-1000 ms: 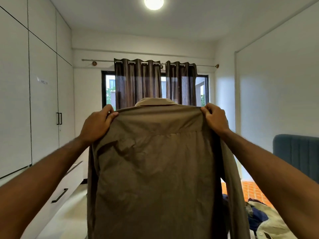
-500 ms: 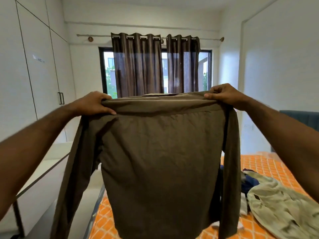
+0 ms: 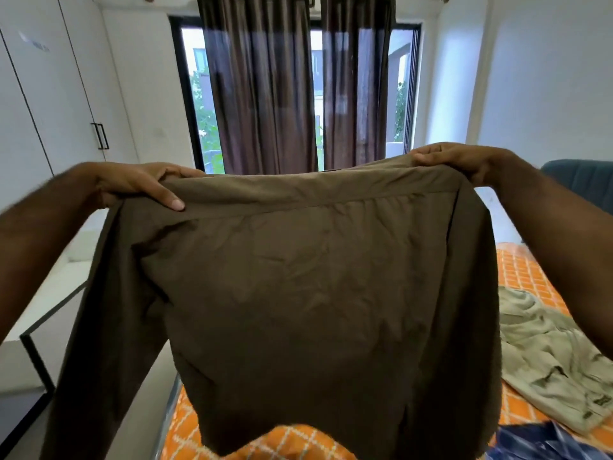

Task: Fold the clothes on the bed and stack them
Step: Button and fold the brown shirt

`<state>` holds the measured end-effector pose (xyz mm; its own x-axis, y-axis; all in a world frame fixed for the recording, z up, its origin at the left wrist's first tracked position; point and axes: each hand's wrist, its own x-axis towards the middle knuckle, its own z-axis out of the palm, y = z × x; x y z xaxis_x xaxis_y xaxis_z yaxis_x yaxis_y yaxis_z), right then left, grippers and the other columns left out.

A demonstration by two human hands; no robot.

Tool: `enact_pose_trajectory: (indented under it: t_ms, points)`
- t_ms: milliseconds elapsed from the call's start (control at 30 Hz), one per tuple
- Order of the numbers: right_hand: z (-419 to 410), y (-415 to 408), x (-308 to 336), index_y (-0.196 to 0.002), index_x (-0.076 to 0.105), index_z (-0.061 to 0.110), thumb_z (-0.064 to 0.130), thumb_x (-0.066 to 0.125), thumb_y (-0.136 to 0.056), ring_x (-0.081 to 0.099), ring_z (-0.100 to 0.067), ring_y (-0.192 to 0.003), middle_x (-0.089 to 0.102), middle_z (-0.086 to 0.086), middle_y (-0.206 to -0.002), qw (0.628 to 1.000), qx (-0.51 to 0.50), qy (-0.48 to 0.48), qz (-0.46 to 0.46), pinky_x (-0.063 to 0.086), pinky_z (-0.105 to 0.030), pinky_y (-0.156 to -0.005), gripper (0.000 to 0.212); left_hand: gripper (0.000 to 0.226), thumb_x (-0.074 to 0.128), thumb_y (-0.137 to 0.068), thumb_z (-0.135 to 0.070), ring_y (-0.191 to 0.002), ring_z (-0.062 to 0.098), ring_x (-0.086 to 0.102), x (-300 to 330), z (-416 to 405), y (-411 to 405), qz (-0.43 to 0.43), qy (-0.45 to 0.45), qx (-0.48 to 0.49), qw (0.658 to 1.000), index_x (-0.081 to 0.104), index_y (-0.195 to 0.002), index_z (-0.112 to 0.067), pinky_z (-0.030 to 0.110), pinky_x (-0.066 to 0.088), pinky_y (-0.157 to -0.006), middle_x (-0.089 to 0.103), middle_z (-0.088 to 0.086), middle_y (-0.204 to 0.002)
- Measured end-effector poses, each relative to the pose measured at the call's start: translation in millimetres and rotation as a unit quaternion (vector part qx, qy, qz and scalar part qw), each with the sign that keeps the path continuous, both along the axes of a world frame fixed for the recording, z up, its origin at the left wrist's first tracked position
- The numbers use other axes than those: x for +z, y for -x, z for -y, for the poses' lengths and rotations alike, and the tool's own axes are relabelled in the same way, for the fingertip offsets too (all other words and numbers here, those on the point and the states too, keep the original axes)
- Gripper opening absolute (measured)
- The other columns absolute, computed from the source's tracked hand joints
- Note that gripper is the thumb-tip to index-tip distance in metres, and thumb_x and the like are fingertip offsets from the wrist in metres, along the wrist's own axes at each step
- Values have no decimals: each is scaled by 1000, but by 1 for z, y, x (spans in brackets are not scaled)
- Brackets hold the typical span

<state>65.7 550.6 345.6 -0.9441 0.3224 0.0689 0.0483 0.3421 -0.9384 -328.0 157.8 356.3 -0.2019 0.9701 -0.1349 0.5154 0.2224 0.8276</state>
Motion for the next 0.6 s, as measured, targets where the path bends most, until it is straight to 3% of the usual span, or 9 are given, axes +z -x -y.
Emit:
enact_pose_trajectory:
  t_ms: [67,133,200,267,367,467,600]
  points:
    - [-15,15,-19,-98,74,15,32,72,-83,71,-11,-79,74,-2,-91,999,-16,8,30,59,-23,-69,22,85,96,-58,-12,-114,36,65,-23,-16,13,11,25,-2,1000,58,-134,-18,41,60,-81,66,12,-128]
    - [-33,31,-42,-108,71,7,19,62,-91,72,-13,-83,75,-5,-95,997,-44,-8,66,60,-24,-72,23,60,74,-77,5,-112,33,66,-51,-33,23,-18,40,2,999,59,-131,-15,38,60,-80,68,11,-124]
    - [-53,54,-74,-109,68,1,7,58,-93,72,-15,-84,75,-7,-95,991,-66,-40,112,60,-23,-74,19,53,71,-79,9,-105,24,70,-83,-56,40,-78,51,16,996,62,-126,-14,31,60,-76,71,7,-117]
    - [-70,79,-108,-105,68,-2,1,68,-87,70,-15,-80,73,-9,-92,978,-95,-107,151,58,-23,-72,19,48,76,-78,9,-98,17,71,-118,-81,55,-148,60,23,987,64,-119,-13,22,58,-73,73,5,-109]
    - [-100,130,-164,-88,69,6,3,79,-71,58,-20,-80,64,-13,-85,935,-147,-250,203,47,-31,-74,20,44,76,-75,8,-97,22,65,-175,-128,83,-278,86,27,956,65,-112,-12,14,47,-70,68,4,-106]
    - [-121,182,-224,-93,75,6,-12,67,-75,66,-28,-95,72,-18,-95,883,-201,-355,231,49,-35,-81,26,47,77,-68,0,-99,27,59,-232,-167,111,-386,77,46,918,63,-111,-13,28,39,-74,64,7,-106]
    - [-130,225,-297,-105,74,20,3,63,-78,63,-34,-112,69,-12,-114,823,-325,-410,223,52,-40,-91,34,49,76,-65,-9,-96,31,59,-304,-204,147,-416,79,74,903,58,-109,-21,40,51,-77,64,12,-106]
